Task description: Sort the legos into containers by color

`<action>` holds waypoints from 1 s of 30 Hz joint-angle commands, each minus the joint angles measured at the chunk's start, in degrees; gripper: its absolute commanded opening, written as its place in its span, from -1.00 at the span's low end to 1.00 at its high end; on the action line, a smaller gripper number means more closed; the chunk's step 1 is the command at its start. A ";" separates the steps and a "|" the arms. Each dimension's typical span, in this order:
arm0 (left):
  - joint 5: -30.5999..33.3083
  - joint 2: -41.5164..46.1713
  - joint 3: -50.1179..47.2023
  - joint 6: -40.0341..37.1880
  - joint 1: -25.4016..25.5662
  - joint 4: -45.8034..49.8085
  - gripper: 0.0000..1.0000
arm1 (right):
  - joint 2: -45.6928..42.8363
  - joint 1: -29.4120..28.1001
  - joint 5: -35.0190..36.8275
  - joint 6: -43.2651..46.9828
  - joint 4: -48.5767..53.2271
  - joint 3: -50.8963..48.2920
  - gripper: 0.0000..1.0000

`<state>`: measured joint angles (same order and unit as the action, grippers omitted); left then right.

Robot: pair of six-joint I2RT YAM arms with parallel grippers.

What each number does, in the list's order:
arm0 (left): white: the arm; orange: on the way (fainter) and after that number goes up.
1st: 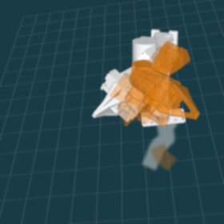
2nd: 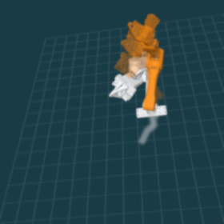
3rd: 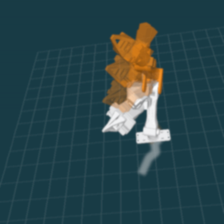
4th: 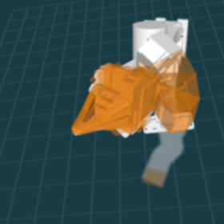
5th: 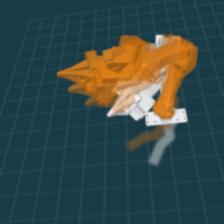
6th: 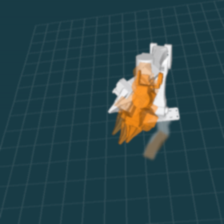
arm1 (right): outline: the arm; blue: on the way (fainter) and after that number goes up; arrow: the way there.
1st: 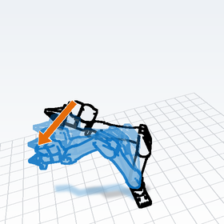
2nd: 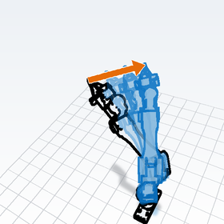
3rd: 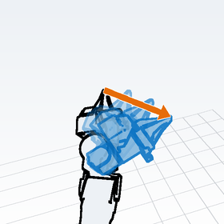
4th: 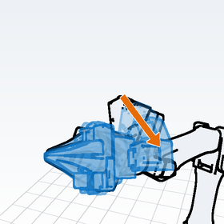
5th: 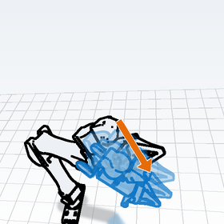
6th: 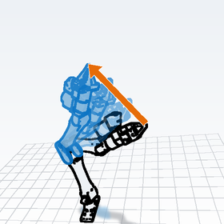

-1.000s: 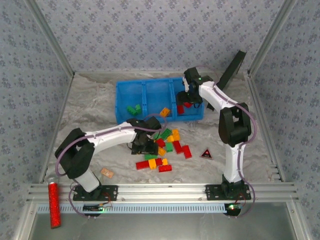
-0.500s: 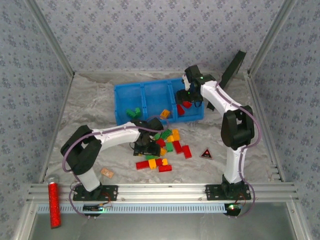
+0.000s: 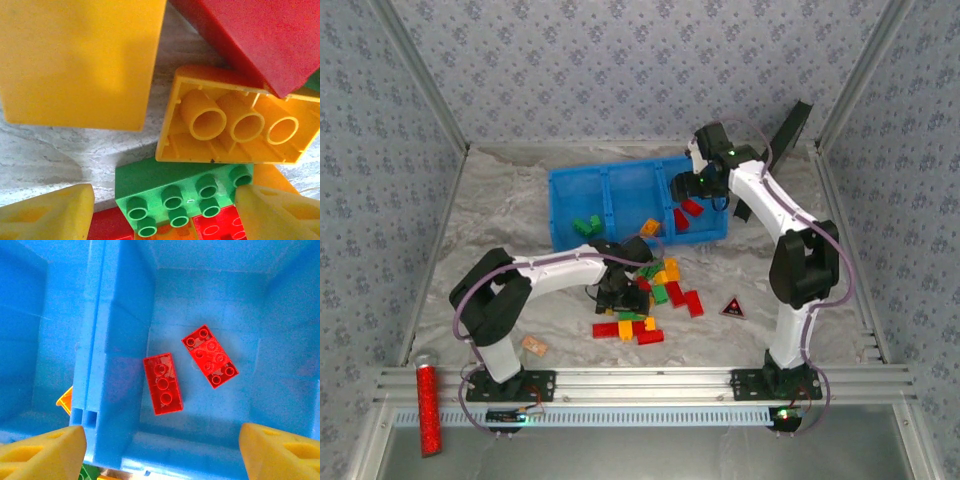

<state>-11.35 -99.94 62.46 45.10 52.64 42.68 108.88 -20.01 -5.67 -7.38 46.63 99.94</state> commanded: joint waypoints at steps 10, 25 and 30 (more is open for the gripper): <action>6.44 -2.30 -5.75 -0.63 -0.03 2.37 0.39 | -3.86 0.88 0.36 1.40 1.63 -1.58 0.61; 16.04 10.99 -12.62 -6.34 -10.37 11.69 0.39 | -6.11 0.31 0.19 0.54 1.19 -3.39 0.61; 16.09 16.38 -11.68 -7.14 -11.52 11.39 0.40 | -7.43 -0.43 0.70 0.35 1.32 -4.38 0.61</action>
<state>0.97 -86.46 51.53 39.46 41.50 49.91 104.01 -19.84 -5.43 -7.01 47.13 96.31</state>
